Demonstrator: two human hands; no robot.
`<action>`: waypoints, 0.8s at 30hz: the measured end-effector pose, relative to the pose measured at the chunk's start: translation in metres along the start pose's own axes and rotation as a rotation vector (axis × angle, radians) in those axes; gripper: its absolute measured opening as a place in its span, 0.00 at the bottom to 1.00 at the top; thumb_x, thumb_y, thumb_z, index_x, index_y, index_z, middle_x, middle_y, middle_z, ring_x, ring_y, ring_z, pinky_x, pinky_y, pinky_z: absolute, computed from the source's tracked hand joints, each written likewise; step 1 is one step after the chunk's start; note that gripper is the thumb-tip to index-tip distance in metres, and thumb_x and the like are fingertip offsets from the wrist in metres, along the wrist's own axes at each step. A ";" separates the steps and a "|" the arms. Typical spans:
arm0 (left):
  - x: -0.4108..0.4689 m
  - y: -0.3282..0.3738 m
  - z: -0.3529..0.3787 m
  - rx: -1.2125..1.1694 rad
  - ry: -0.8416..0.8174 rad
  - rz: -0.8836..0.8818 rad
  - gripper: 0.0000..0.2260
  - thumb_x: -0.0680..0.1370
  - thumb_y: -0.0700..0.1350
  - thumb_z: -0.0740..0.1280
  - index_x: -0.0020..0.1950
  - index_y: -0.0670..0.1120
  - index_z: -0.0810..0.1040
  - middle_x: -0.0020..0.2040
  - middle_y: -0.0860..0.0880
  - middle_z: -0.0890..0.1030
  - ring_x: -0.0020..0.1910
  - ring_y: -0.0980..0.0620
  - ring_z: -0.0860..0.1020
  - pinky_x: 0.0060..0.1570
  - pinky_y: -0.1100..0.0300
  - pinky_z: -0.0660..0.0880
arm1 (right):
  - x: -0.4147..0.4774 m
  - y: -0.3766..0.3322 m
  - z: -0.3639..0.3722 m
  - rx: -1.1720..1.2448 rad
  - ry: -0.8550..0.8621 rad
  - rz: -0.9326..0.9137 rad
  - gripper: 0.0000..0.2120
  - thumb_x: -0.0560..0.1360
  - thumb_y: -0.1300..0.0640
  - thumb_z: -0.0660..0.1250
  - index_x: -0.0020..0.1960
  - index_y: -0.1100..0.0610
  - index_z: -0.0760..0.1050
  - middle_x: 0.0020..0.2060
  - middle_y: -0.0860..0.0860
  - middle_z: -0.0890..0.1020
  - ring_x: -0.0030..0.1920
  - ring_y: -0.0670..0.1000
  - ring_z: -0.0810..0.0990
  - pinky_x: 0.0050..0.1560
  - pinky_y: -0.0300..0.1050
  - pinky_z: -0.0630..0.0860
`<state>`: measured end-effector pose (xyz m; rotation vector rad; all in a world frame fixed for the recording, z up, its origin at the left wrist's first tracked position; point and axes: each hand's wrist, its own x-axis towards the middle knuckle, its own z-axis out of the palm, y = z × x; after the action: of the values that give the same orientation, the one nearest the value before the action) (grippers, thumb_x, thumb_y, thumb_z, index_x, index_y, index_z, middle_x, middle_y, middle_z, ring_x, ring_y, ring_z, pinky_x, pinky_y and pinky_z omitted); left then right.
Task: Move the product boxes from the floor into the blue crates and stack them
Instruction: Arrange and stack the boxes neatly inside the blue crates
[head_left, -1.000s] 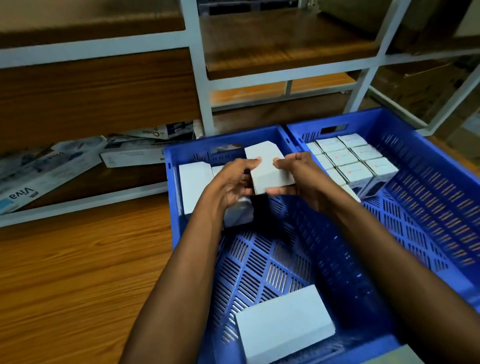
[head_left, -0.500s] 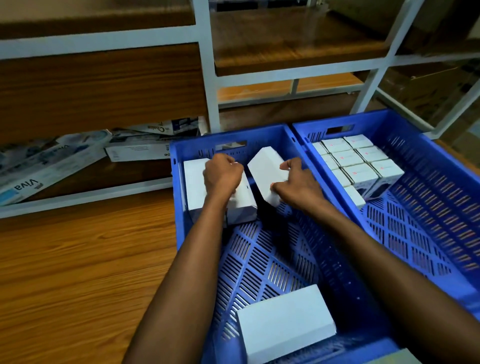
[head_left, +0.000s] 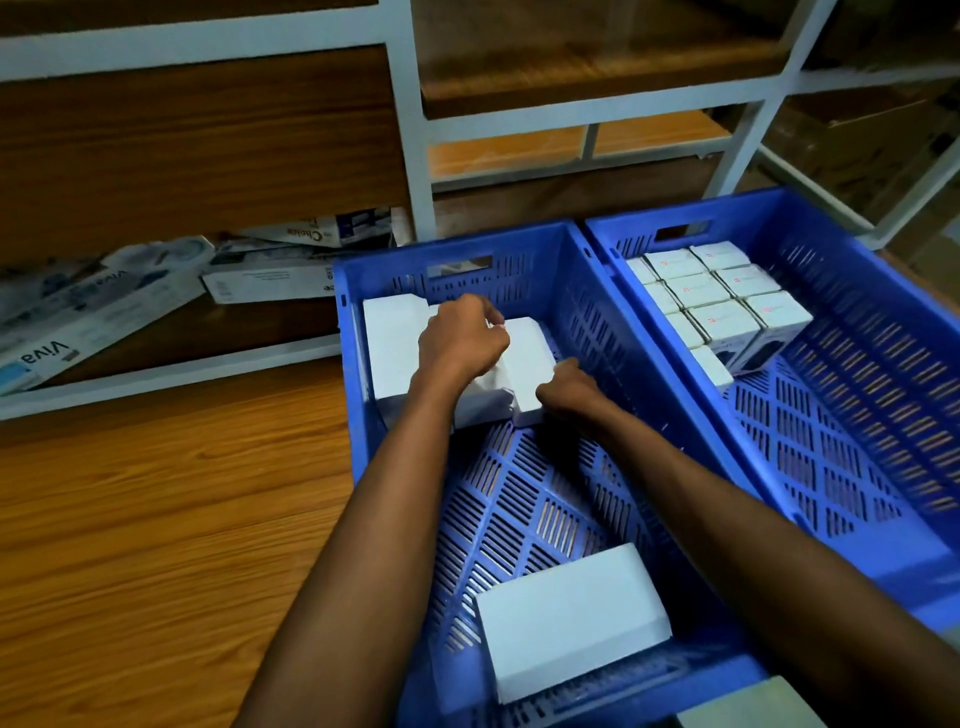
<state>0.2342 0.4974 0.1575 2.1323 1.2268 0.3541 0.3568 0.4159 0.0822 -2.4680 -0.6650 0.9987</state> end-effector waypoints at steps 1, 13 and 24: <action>-0.001 0.000 0.000 0.025 -0.001 0.000 0.11 0.75 0.42 0.66 0.54 0.51 0.82 0.47 0.46 0.85 0.43 0.45 0.84 0.47 0.48 0.83 | 0.001 0.000 0.001 0.000 0.011 -0.017 0.32 0.78 0.59 0.65 0.79 0.61 0.57 0.75 0.64 0.66 0.73 0.64 0.70 0.69 0.52 0.70; -0.003 0.003 0.005 0.085 -0.063 0.076 0.14 0.72 0.41 0.64 0.51 0.54 0.83 0.46 0.46 0.85 0.45 0.42 0.84 0.48 0.47 0.83 | -0.019 -0.015 -0.020 -0.546 0.152 -0.265 0.25 0.80 0.53 0.67 0.72 0.64 0.65 0.69 0.64 0.74 0.69 0.65 0.74 0.64 0.55 0.73; -0.017 0.011 0.026 0.156 -0.200 0.201 0.12 0.73 0.43 0.64 0.50 0.54 0.84 0.52 0.43 0.85 0.47 0.41 0.84 0.54 0.48 0.80 | -0.127 0.006 0.013 -1.064 -1.060 -0.543 0.22 0.68 0.41 0.81 0.47 0.59 0.82 0.33 0.50 0.78 0.34 0.51 0.75 0.48 0.52 0.84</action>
<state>0.2463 0.4687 0.1470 2.3682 0.9564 0.1287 0.2683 0.3427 0.1385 -1.9110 -2.5556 2.0080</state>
